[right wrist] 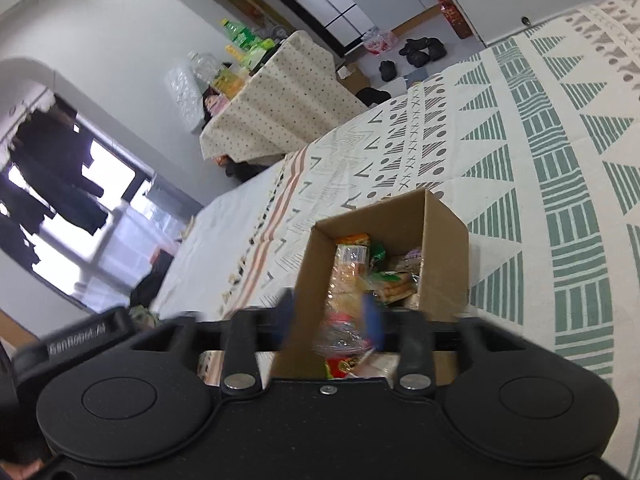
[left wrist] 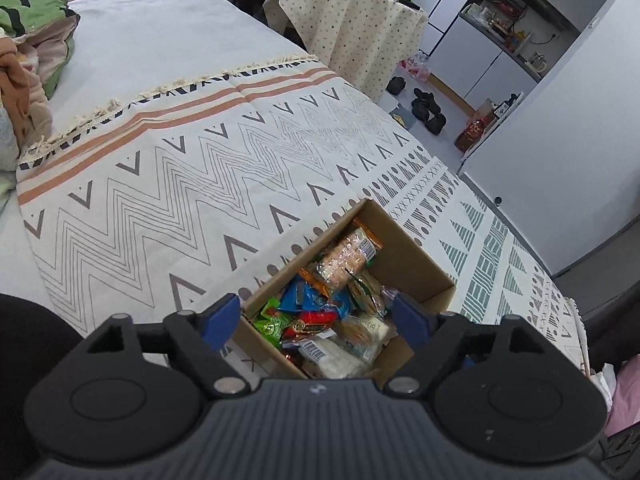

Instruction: Organize snacks

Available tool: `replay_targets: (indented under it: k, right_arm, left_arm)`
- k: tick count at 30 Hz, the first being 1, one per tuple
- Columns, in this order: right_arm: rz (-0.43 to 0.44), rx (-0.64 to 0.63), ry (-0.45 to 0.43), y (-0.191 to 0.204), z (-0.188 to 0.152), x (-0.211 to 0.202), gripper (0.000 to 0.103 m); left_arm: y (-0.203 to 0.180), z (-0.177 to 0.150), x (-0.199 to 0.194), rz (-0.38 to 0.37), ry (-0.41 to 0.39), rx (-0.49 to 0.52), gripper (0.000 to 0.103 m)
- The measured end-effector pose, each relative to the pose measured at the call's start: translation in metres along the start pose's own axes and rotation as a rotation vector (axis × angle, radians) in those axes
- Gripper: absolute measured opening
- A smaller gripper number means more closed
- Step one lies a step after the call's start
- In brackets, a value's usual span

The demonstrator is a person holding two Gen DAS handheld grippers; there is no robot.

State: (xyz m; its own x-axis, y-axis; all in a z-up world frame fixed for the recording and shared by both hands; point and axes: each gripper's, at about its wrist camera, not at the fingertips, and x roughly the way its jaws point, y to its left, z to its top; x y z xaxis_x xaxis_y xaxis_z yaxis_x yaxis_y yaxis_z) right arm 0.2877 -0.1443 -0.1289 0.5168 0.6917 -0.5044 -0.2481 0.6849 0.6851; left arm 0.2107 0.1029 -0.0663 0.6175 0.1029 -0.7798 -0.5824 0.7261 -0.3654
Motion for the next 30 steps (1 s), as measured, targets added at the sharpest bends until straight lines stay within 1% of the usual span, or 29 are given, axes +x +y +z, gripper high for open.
replay_targets:
  k: [7,10,17,21,24,27,29,30]
  right_arm:
    - [-0.069,0.029,-0.068,-0.003,0.002,-0.035,0.053]
    - [-0.104,0.04,-0.099,-0.006,0.002,-0.053,0.053]
    - [-0.178,0.061,-0.148,-0.009,-0.004,-0.088,0.054]
    - [-0.207,0.056,-0.178,-0.007,-0.007,-0.109,0.058]
    - [-0.22,0.042,-0.198,-0.004,-0.01,-0.123,0.06]
    - [-0.226,0.027,-0.21,-0.001,-0.014,-0.135,0.063]
    - [-0.232,0.018,-0.22,0.001,-0.017,-0.144,0.069]
    - [-0.235,0.015,-0.226,0.001,-0.019,-0.148,0.071]
  left_arm:
    - [0.001,-0.004,-0.002,-0.029,0.031,0.019,0.086]
    - [-0.001,-0.006,-0.005,-0.044,0.045,0.048,0.09]
    - [-0.013,-0.012,-0.019,-0.068,0.058,0.132,0.092]
    - [-0.02,-0.018,-0.029,-0.088,0.062,0.183,0.093]
    - [-0.024,-0.023,-0.038,-0.076,0.064,0.222,0.096]
    - [-0.027,-0.029,-0.051,-0.09,0.054,0.268,0.097]
    - [-0.029,-0.033,-0.059,-0.097,0.048,0.292,0.097]
    - [-0.03,-0.035,-0.063,-0.101,0.043,0.304,0.098]
